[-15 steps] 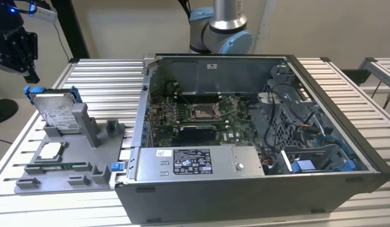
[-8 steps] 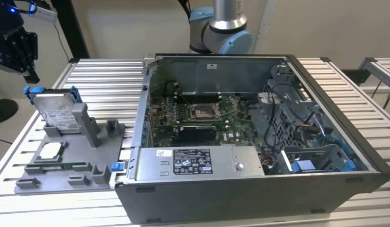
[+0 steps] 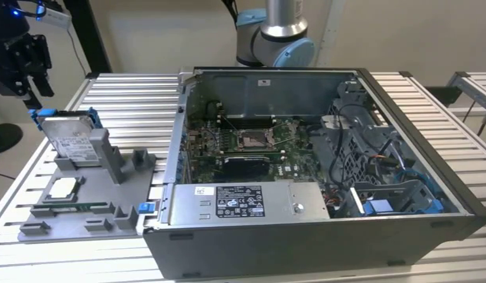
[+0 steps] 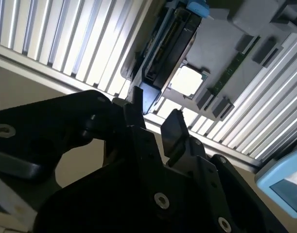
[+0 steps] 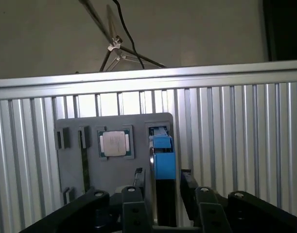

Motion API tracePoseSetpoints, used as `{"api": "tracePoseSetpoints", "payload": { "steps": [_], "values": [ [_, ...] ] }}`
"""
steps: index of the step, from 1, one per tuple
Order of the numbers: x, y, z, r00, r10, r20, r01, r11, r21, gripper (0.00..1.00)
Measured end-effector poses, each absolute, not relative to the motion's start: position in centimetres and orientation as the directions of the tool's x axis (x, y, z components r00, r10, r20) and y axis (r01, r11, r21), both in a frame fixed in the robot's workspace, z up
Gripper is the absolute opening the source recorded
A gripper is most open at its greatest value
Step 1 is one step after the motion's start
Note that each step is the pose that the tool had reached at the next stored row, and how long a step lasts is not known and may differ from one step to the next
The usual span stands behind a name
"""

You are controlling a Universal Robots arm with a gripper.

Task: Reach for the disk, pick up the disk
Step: 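Pick up the disk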

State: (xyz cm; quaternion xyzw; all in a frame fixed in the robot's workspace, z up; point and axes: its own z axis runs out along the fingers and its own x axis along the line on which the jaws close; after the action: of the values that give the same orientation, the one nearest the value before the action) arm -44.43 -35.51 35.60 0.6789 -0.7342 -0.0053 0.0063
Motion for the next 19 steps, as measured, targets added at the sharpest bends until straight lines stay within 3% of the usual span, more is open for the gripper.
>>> {"api": "tracePoseSetpoints", "payload": {
  "steps": [19],
  "values": [
    [-44.4, -35.5, 33.7, -0.074, -0.997, 0.005, -0.997, 0.074, 0.016, 1.00]
  ]
}}
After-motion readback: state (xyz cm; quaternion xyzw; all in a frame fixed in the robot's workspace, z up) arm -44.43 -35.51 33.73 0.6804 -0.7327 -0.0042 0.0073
